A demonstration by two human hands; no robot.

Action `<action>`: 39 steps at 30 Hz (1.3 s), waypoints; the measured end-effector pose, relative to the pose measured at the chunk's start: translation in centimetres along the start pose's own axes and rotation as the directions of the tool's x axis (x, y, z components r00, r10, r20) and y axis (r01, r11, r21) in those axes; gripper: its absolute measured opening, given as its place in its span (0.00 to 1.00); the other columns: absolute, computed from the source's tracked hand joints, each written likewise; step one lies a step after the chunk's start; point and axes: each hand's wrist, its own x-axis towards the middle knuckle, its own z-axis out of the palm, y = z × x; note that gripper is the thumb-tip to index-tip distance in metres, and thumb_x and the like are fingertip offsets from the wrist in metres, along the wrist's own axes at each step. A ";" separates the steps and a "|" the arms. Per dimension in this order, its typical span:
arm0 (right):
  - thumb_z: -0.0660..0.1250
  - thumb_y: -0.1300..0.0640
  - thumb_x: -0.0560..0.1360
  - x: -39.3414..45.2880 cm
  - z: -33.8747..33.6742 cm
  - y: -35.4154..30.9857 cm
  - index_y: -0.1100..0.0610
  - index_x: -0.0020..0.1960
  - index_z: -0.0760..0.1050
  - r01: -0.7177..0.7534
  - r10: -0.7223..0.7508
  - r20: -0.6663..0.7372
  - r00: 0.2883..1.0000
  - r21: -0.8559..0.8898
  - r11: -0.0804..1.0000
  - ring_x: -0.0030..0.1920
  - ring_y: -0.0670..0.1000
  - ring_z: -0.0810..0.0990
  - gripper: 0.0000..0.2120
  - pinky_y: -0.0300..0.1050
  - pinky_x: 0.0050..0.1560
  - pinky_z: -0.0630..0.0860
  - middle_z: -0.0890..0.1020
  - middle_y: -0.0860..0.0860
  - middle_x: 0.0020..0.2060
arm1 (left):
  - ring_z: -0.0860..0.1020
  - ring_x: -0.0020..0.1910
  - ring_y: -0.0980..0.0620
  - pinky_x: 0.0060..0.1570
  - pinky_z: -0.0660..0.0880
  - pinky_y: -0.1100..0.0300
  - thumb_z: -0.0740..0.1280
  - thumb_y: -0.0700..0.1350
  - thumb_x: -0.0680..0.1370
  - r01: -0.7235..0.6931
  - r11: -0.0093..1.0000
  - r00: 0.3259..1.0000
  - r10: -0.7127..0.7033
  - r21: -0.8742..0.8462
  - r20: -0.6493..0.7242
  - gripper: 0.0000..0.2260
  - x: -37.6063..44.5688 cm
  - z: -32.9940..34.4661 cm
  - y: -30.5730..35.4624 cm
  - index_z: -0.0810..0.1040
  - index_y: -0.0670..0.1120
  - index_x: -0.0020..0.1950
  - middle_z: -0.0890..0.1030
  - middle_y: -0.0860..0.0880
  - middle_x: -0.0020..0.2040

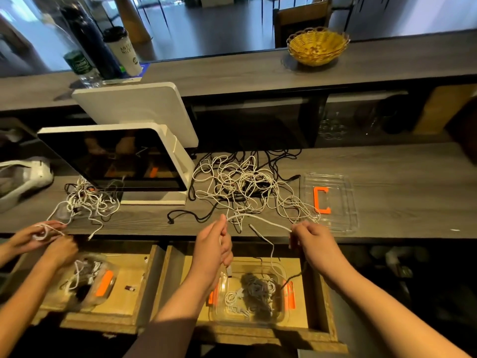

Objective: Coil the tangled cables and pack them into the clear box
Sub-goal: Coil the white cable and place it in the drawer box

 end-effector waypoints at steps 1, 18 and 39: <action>0.59 0.55 0.83 -0.5 0.2 0.1 0.57 0.41 0.80 -0.006 0.005 0.029 1.000 0.036 0.999 0.36 0.52 0.77 0.16 0.49 0.40 0.72 0.80 0.54 0.33 | 0.60 0.19 0.55 0.18 0.59 0.64 0.61 0.52 0.82 0.039 0.996 0.998 -0.036 -0.075 0.050 0.13 -0.4 0.3 0.0 0.69 0.45 0.43 0.64 0.49 0.26; 0.64 0.61 0.80 -3.1 -1.3 -3.6 0.57 0.46 0.80 0.272 -0.293 0.223 0.930 0.119 0.955 0.32 0.39 0.77 0.07 0.32 0.36 0.72 0.80 0.42 0.31 | 0.62 0.25 0.54 0.33 0.66 0.60 0.68 0.60 0.76 -0.132 0.985 0.941 0.089 0.111 0.327 0.17 -4.5 3.5 1.0 0.80 0.48 0.36 0.65 0.50 0.24; 0.65 0.58 0.80 -5.9 0.7 -3.1 0.67 0.42 0.78 0.249 -0.312 0.246 0.918 0.256 0.934 0.25 0.43 0.66 0.13 0.34 0.27 0.63 0.71 0.49 0.26 | 0.84 0.51 0.46 0.63 0.72 0.49 0.63 0.51 0.80 0.180 0.814 0.977 -0.083 -0.552 0.196 0.14 -5.7 6.9 4.1 0.82 0.43 0.47 0.85 0.42 0.49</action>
